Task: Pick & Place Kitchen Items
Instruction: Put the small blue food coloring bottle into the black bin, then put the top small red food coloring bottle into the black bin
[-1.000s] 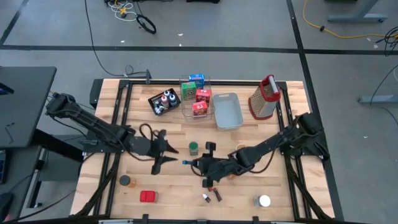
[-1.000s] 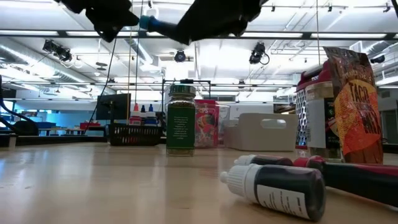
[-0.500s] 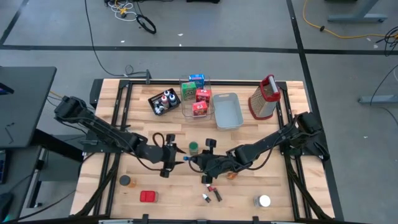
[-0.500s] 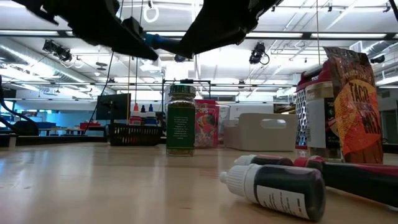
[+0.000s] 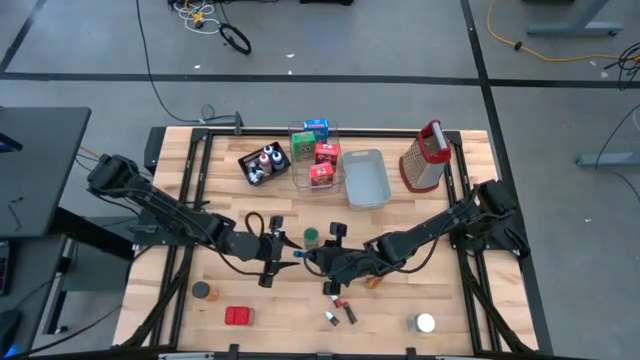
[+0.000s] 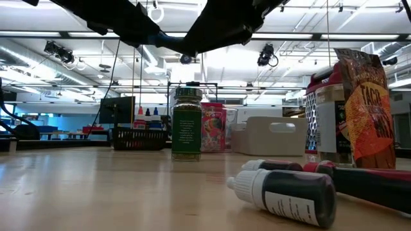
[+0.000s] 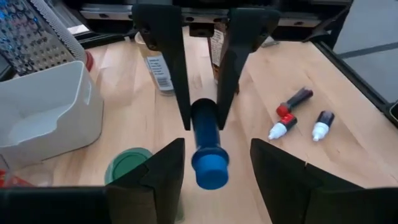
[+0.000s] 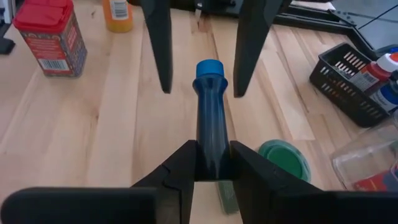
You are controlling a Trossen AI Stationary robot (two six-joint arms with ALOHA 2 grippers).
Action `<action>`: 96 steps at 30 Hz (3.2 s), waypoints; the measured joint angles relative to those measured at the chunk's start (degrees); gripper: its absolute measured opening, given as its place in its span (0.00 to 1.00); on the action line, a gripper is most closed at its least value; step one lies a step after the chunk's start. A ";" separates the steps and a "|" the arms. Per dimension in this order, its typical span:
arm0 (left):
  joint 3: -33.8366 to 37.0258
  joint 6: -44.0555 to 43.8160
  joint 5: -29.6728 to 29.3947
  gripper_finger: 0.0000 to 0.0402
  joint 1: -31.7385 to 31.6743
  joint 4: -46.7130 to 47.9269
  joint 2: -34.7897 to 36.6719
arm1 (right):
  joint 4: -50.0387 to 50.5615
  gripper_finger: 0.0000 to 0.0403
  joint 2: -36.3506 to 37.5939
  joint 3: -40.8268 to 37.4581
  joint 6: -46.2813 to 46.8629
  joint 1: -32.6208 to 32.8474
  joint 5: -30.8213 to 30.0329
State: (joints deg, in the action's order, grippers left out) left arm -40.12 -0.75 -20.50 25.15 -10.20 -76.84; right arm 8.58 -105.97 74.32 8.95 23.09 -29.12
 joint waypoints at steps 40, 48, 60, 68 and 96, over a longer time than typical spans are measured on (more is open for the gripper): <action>0.02 -12.85 -4.12 0.25 -0.04 10.07 0.00 | -2.45 0.59 0.00 0.00 -0.43 -0.22 0.15; 0.02 -22.11 -6.61 0.25 -0.02 24.72 0.02 | -2.43 0.60 0.00 0.00 -0.36 -0.22 0.20; 0.02 -39.79 -28.00 0.24 -7.00 49.46 0.02 | -2.51 0.60 0.00 0.00 2.58 -0.24 2.14; 0.02 -39.12 -30.56 0.25 -21.37 56.66 0.02 | -2.52 0.60 0.00 0.00 2.58 -0.22 2.14; 6.18 -19.85 -23.03 0.42 -41.82 31.81 -0.09 | -2.47 0.60 0.00 0.00 3.34 -0.24 3.81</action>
State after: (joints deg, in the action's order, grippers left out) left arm -33.94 -20.60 -43.53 -16.67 21.61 -76.93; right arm 6.11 -105.97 74.32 12.29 22.85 -25.31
